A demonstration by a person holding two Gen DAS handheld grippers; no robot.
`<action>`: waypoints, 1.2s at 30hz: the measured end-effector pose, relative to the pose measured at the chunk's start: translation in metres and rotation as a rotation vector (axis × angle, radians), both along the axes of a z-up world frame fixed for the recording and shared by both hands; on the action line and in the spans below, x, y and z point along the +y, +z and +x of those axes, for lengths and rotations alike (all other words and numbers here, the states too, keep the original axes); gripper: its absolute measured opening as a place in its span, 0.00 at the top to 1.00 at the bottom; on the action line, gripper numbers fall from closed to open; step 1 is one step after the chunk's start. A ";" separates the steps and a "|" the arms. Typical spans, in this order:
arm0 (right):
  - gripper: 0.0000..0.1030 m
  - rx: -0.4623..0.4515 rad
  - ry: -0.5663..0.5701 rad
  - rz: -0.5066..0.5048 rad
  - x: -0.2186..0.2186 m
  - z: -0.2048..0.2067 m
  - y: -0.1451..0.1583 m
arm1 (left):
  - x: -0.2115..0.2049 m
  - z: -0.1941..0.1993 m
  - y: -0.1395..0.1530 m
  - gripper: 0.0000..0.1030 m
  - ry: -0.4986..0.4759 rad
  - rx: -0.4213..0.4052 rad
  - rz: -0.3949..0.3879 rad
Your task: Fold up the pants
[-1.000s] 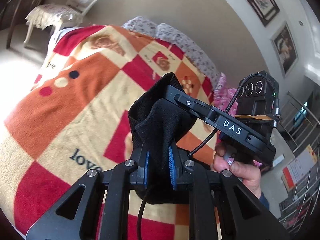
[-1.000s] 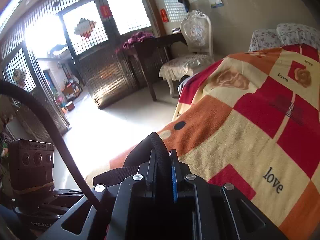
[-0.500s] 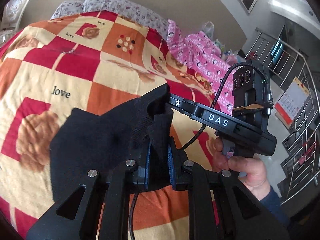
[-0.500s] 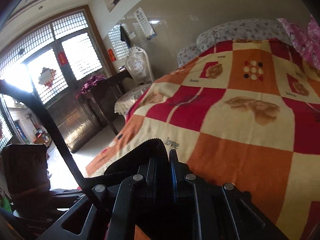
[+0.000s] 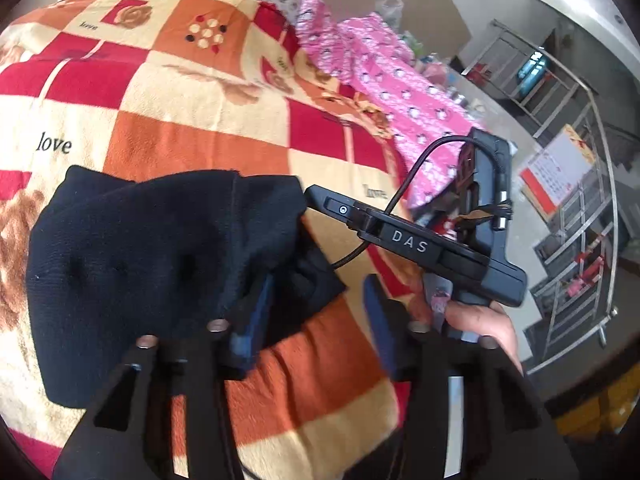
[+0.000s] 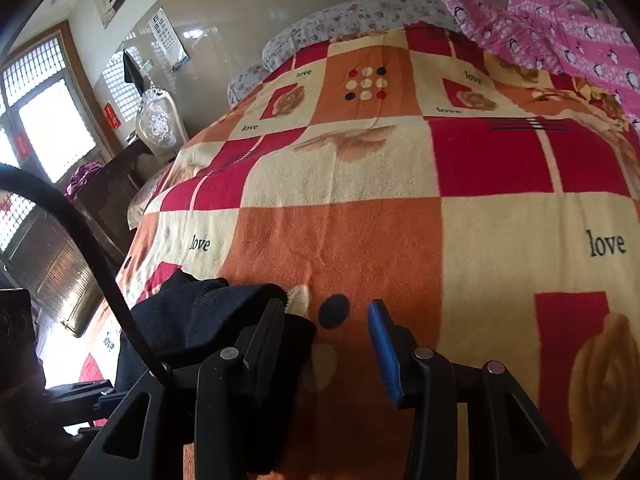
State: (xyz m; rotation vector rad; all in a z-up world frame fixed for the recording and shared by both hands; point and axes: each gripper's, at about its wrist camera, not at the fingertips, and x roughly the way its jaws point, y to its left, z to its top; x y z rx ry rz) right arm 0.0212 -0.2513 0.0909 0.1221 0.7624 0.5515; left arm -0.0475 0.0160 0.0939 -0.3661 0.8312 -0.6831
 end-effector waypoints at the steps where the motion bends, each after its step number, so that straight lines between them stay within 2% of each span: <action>1: 0.59 -0.010 0.003 0.001 -0.002 -0.008 0.004 | 0.004 -0.005 0.004 0.50 -0.006 -0.015 0.006; 4: 0.55 -0.018 0.024 0.005 -0.002 -0.025 0.009 | 0.016 -0.019 0.014 0.50 -0.004 -0.042 0.004; 7: 0.55 -0.012 0.035 0.010 0.002 -0.041 0.008 | 0.037 -0.026 0.022 0.50 0.043 -0.065 -0.004; 10: 0.55 -0.074 0.043 0.024 0.005 -0.061 0.018 | 0.056 -0.035 0.026 0.50 0.137 -0.105 0.087; 13: 0.55 -0.134 0.140 0.046 0.018 -0.076 0.033 | 0.072 -0.029 0.019 0.50 0.229 -0.108 0.158; 16: 0.55 -0.113 0.216 0.030 0.039 -0.075 0.033 | 0.082 -0.013 0.006 0.50 0.269 -0.054 0.160; 20: 0.55 -0.041 0.239 -0.026 0.058 -0.062 0.005 | 0.080 -0.004 -0.011 0.50 0.277 -0.036 0.181; 21: 0.63 -0.030 0.249 -0.043 0.063 -0.060 -0.004 | 0.077 -0.001 -0.014 0.50 0.278 -0.037 0.199; 22: 0.79 -0.022 0.262 -0.074 0.068 -0.059 -0.013 | 0.073 0.001 -0.018 0.50 0.279 -0.039 0.220; 23: 0.83 -0.030 0.266 -0.115 0.074 -0.060 -0.019 | 0.071 0.003 -0.020 0.50 0.284 -0.041 0.237; 25: 0.89 -0.048 0.270 -0.118 0.072 -0.063 -0.019 | 0.068 0.005 -0.025 0.50 0.300 -0.042 0.267; 27: 0.93 -0.055 0.273 -0.103 0.064 -0.067 -0.013 | 0.064 0.007 -0.027 0.50 0.311 -0.054 0.285; 31: 0.95 -0.061 0.267 -0.139 0.051 -0.078 -0.007 | 0.058 0.012 -0.030 0.50 0.336 -0.066 0.321; 36: 0.95 0.011 0.203 -0.208 0.044 -0.080 -0.040 | 0.047 0.017 -0.037 0.50 0.353 -0.077 0.375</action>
